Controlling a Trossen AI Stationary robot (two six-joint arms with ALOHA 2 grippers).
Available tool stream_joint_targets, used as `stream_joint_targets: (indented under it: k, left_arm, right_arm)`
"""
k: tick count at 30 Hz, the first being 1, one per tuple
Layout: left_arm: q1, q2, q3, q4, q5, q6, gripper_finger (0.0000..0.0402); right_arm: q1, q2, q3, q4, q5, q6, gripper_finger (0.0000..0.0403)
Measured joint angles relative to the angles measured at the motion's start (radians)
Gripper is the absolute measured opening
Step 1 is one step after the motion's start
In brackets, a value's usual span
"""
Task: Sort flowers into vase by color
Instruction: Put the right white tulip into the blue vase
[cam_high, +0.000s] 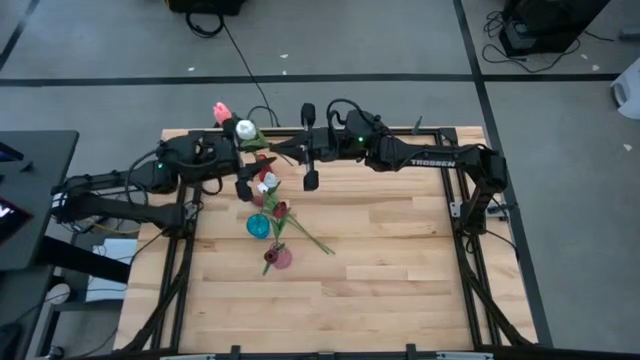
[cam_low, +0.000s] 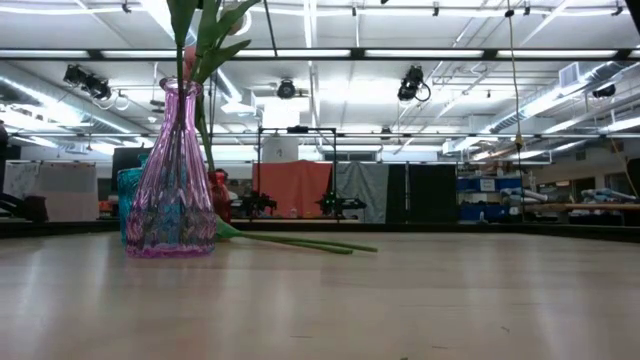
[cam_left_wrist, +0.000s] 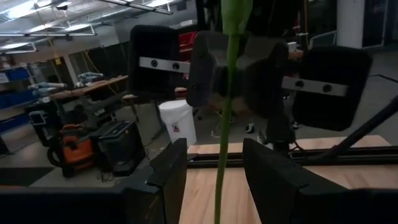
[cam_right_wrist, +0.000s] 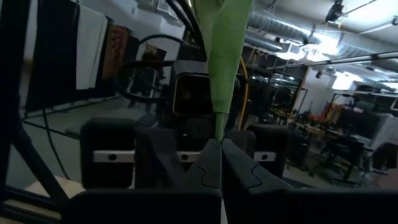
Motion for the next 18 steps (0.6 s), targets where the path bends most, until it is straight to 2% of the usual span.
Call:
stream_joint_targets:
  k: [8, 18]
  left_arm:
    - [0.036, 0.078, 0.000, 0.078, 0.033, -0.020, 0.0154]
    - [0.043, 0.075, 0.015, 0.067, 0.027, -0.015, 0.0076]
  right_arm:
    - [0.001, 0.000, 0.000, -0.004, 0.005, -0.015, 0.0003]
    - [0.000, 0.000, 0.000, -0.049, 0.032, -0.014, 0.0003]
